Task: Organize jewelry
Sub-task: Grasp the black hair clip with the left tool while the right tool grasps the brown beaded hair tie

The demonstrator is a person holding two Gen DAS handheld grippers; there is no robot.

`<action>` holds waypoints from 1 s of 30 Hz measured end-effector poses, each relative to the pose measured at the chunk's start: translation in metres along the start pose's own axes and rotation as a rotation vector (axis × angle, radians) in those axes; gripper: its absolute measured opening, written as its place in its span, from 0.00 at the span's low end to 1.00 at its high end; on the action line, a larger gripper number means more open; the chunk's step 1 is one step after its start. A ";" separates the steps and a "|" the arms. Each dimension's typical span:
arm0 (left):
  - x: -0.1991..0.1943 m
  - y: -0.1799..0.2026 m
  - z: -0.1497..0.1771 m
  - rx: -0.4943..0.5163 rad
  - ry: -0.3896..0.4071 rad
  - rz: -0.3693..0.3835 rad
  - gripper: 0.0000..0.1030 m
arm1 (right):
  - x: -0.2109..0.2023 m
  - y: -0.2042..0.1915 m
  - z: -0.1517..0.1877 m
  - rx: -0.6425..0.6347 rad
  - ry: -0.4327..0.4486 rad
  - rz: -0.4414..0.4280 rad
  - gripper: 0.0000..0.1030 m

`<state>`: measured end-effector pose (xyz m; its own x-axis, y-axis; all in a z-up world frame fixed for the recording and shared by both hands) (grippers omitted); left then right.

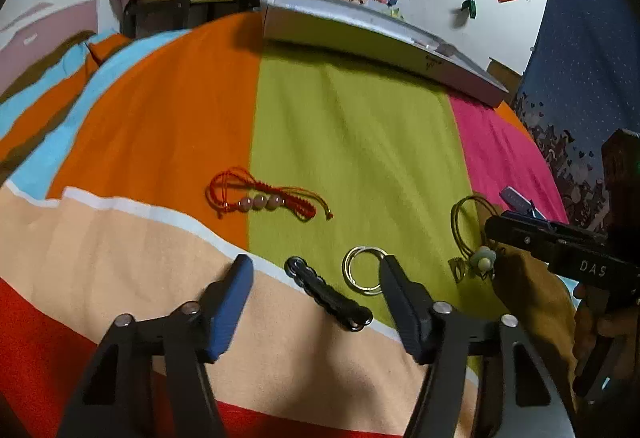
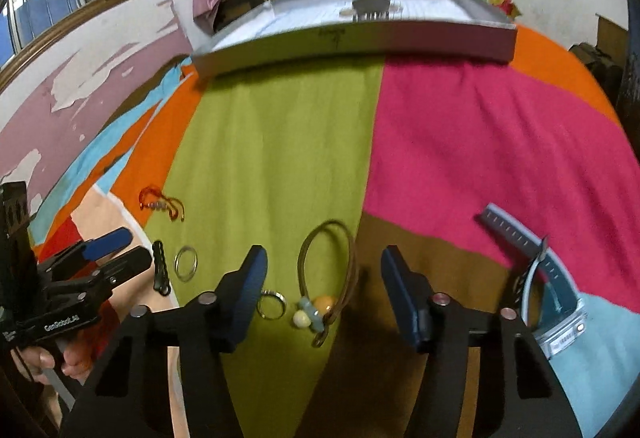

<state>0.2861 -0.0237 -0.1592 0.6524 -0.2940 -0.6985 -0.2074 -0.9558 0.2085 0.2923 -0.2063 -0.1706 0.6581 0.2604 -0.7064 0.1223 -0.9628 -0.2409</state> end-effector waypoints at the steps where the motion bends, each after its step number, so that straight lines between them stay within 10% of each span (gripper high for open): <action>1: 0.002 -0.001 0.001 -0.004 -0.006 0.003 0.58 | 0.003 -0.001 0.002 0.002 -0.012 -0.004 0.47; 30: 0.019 0.018 0.018 0.019 -0.160 0.024 0.14 | 0.042 -0.024 0.028 0.028 -0.173 -0.043 0.35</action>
Point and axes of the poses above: each gripper's, at about its wrist camera, not at the fingertips, and x roughly the way its jaws point, y to its right, z to its underside, the point moved 6 cm from there along x, roughly the way its jaws point, and after that the axes turned 1 degree about x, right-handed, at the moved point
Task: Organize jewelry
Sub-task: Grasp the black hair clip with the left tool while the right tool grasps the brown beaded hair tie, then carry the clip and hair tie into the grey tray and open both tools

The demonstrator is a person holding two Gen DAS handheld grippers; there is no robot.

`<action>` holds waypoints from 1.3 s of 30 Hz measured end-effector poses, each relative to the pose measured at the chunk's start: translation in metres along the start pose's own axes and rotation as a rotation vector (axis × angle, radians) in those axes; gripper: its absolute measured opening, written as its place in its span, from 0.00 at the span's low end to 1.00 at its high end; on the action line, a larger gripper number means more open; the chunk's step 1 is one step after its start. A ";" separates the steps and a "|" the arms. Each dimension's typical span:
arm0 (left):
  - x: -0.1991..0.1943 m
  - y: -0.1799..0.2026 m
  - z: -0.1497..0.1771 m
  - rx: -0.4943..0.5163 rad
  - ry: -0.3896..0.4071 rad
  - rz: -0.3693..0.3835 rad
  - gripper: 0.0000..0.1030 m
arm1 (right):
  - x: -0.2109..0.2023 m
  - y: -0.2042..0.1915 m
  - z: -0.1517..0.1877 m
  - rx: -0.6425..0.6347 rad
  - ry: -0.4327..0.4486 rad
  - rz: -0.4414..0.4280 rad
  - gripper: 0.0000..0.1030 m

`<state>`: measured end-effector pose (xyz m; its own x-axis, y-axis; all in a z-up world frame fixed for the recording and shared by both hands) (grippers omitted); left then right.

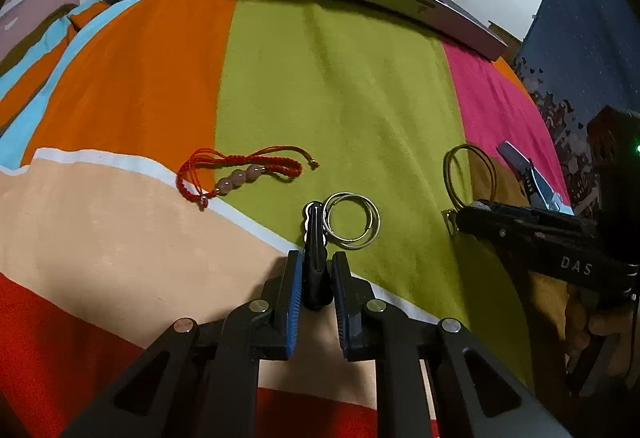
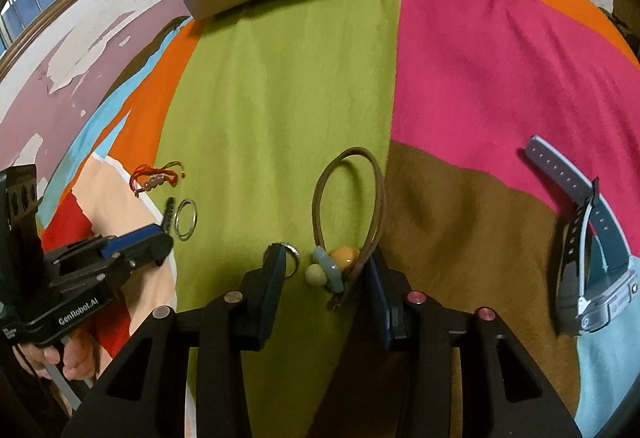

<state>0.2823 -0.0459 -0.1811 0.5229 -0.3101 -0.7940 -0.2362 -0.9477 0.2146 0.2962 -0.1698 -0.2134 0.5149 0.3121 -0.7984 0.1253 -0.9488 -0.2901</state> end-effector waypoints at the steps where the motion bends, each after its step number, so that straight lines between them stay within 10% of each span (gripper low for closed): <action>1: 0.000 0.001 0.000 -0.001 -0.004 0.004 0.14 | 0.001 -0.001 0.001 -0.001 0.000 0.000 0.35; 17: -0.032 0.020 0.002 -0.106 -0.012 0.022 0.14 | -0.042 -0.010 -0.018 -0.043 0.183 -0.070 0.25; 25: -0.064 0.028 -0.015 -0.097 0.109 0.034 0.14 | -0.067 -0.004 -0.032 -0.046 0.273 -0.090 0.25; 39: -0.059 0.050 -0.198 -0.040 0.399 0.002 0.14 | -0.124 0.035 -0.128 -0.078 0.572 0.033 0.25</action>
Point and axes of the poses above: each gripper's, at about its wrist camera, not at the fingertips, and x roughly the way its jaws point, y to its right, z to its underside, the point moved 6 cm from there along x, roughly the way its jaws point, and after that the axes turned 1 degree about x, right-handed, at the moved point
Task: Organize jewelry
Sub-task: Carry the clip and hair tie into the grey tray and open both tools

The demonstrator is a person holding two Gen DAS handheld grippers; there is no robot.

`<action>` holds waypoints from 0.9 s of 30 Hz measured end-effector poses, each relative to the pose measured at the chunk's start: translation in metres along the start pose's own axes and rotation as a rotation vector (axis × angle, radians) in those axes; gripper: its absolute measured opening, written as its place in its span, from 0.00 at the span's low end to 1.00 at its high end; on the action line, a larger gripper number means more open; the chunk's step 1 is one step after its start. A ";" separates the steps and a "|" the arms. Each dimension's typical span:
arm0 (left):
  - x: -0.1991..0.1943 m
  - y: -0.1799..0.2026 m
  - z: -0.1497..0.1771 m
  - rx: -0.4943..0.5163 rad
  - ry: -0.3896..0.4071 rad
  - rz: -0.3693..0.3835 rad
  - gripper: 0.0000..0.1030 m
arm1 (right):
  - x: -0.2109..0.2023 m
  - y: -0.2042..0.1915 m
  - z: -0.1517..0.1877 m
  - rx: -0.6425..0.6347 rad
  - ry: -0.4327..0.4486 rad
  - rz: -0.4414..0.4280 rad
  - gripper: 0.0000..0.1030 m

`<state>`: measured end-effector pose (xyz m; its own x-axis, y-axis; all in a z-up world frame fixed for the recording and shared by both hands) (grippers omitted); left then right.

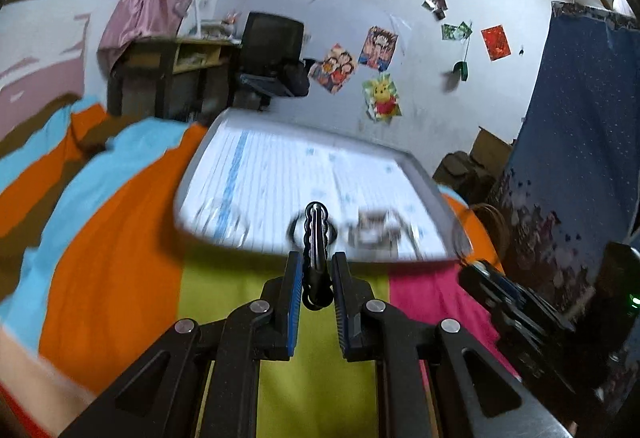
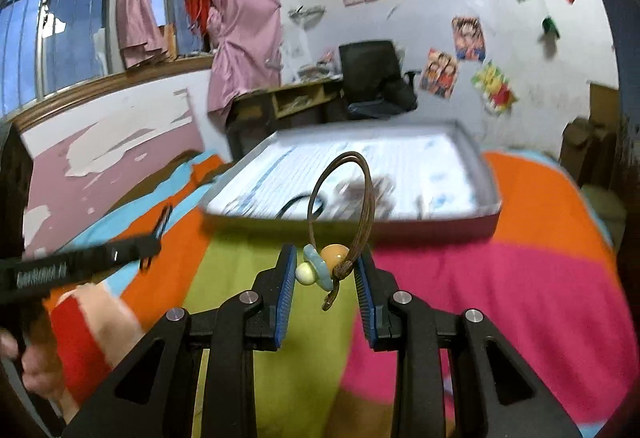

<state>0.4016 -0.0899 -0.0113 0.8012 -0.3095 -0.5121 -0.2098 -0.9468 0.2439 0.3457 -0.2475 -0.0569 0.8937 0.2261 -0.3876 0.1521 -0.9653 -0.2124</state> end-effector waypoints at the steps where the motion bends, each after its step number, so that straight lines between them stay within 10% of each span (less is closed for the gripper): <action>1: 0.013 0.003 -0.009 0.006 0.005 -0.001 0.14 | 0.002 0.007 -0.010 0.003 0.013 0.013 0.25; 10: 0.105 0.010 -0.014 0.006 -0.131 -0.016 0.14 | 0.052 0.056 -0.053 0.018 -0.044 0.091 0.25; 23: 0.122 0.018 -0.001 0.130 -0.145 -0.100 0.15 | 0.089 0.078 -0.045 0.065 -0.089 0.086 0.26; 27: 0.118 0.016 0.001 0.128 -0.122 -0.110 0.35 | 0.097 0.081 -0.041 0.071 -0.095 0.084 0.26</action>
Point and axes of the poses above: each gripper's, at about its wrist camera, not at the fingertips, and x roughly the way its jaws point, y to its right, z to its underside, the point moved 6 cm from there along x, roughly the way its jaws point, and after that the axes turned 1 degree about x, right-handed, at the moved point
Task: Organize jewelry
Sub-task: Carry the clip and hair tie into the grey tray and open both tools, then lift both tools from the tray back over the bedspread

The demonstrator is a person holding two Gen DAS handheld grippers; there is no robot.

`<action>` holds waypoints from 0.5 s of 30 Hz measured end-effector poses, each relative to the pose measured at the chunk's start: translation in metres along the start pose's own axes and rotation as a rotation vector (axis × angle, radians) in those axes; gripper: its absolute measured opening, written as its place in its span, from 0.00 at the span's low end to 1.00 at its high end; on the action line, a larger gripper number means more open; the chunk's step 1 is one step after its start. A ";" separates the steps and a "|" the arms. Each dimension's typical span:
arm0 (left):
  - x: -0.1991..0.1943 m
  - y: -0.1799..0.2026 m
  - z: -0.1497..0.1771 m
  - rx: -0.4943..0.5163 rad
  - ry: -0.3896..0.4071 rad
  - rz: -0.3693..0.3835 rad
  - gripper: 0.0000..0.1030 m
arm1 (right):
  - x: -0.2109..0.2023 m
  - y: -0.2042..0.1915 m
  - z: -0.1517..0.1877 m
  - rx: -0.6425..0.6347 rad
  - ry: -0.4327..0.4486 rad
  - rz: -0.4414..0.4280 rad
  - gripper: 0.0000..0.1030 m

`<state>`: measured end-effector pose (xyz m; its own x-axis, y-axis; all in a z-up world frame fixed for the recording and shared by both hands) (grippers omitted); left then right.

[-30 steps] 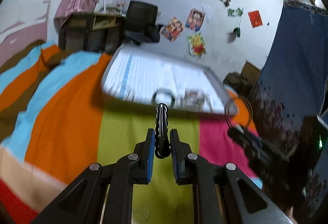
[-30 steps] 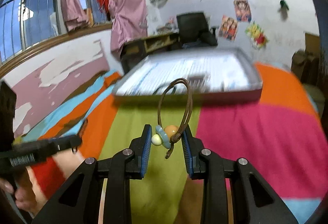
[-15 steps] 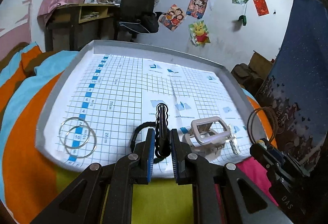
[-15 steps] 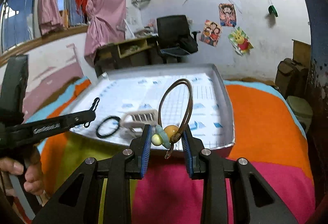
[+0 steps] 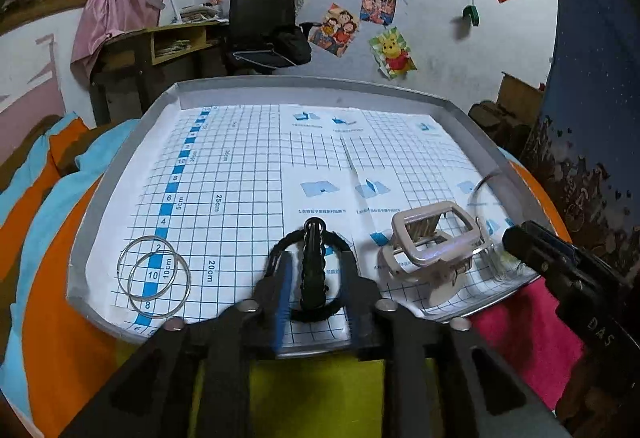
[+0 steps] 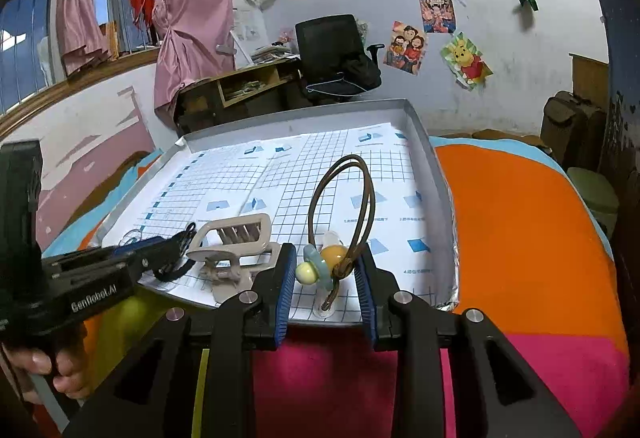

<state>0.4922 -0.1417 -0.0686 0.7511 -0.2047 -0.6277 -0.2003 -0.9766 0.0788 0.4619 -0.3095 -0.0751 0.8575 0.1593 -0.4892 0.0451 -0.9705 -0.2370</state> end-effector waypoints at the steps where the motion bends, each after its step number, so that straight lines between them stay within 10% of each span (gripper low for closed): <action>1: -0.003 -0.002 0.000 -0.017 0.009 -0.003 0.44 | 0.001 -0.002 0.001 0.000 0.001 0.000 0.30; 3: -0.010 -0.008 -0.001 -0.057 0.043 -0.021 0.70 | 0.002 -0.004 0.002 -0.004 0.000 0.001 0.43; 15: -0.091 -0.034 0.000 -0.134 0.216 -0.061 0.97 | -0.043 -0.011 -0.005 0.013 0.094 0.015 0.59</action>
<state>0.4305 -0.0900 -0.0142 0.8791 -0.1403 -0.4556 -0.0759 -0.9847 0.1569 0.4267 -0.3062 -0.0470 0.9022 0.1262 -0.4124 0.0253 -0.9701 -0.2415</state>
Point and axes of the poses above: each gripper's, at about its wrist camera, not at the fingertips, and x roughly the way its jaws point, y to its right, z to its underside, the point moved 6 cm from there along x, roughly the way its jaws point, and after that the axes turned 1 degree about x, right-handed, at the moved point
